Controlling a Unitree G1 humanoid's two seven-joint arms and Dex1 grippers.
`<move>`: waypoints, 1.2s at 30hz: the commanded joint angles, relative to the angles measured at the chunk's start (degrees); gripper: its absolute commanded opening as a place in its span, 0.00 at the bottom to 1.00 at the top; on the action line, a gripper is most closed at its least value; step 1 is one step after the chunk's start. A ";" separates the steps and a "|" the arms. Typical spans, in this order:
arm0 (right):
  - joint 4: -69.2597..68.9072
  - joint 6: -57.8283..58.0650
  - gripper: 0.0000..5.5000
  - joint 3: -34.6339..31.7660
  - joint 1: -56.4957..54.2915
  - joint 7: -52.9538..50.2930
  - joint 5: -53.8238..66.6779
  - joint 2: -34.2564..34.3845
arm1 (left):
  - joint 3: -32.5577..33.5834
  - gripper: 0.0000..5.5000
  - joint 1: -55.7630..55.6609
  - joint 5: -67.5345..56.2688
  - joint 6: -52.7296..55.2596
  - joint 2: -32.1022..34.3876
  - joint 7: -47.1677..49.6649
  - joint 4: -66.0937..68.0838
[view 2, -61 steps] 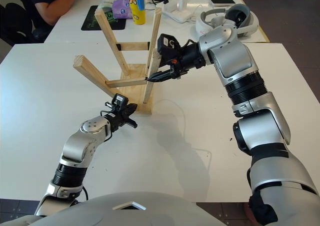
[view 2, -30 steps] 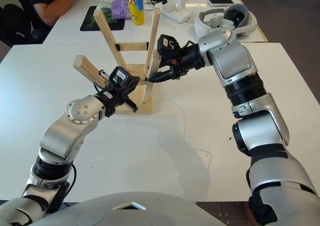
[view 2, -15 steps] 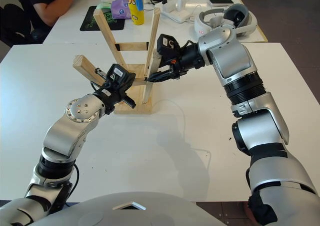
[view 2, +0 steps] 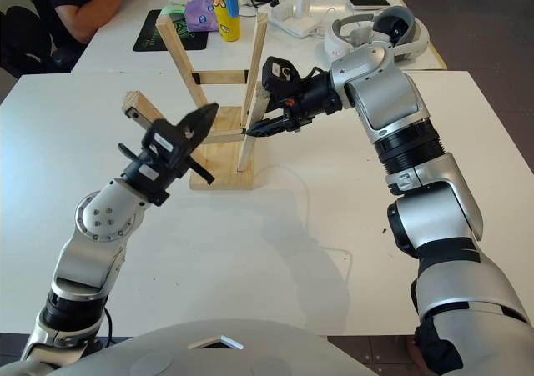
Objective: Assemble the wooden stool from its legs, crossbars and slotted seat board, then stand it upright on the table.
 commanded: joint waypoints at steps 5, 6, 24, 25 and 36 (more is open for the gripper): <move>-1.12 -0.64 0.37 -1.49 14.36 -2.87 -0.43 0.23 | -1.79 0.00 1.79 3.53 0.83 0.60 -2.29 7.72; -1.53 -0.68 0.37 -2.10 15.09 -3.30 0.04 0.38 | -1.85 0.00 1.79 4.07 1.80 0.85 -2.43 8.47; -5.11 0.33 0.37 -6.64 18.46 -7.17 4.45 2.99 | -5.57 0.00 1.10 12.45 10.58 1.30 -5.67 16.75; -5.33 0.46 0.37 -6.65 18.58 -7.32 4.57 3.07 | -5.50 0.00 0.84 12.85 11.24 1.13 -5.41 17.14; -6.12 0.81 0.37 -7.44 20.15 -7.89 6.17 4.09 | -6.88 0.00 -0.31 15.61 16.98 -0.93 -5.73 19.78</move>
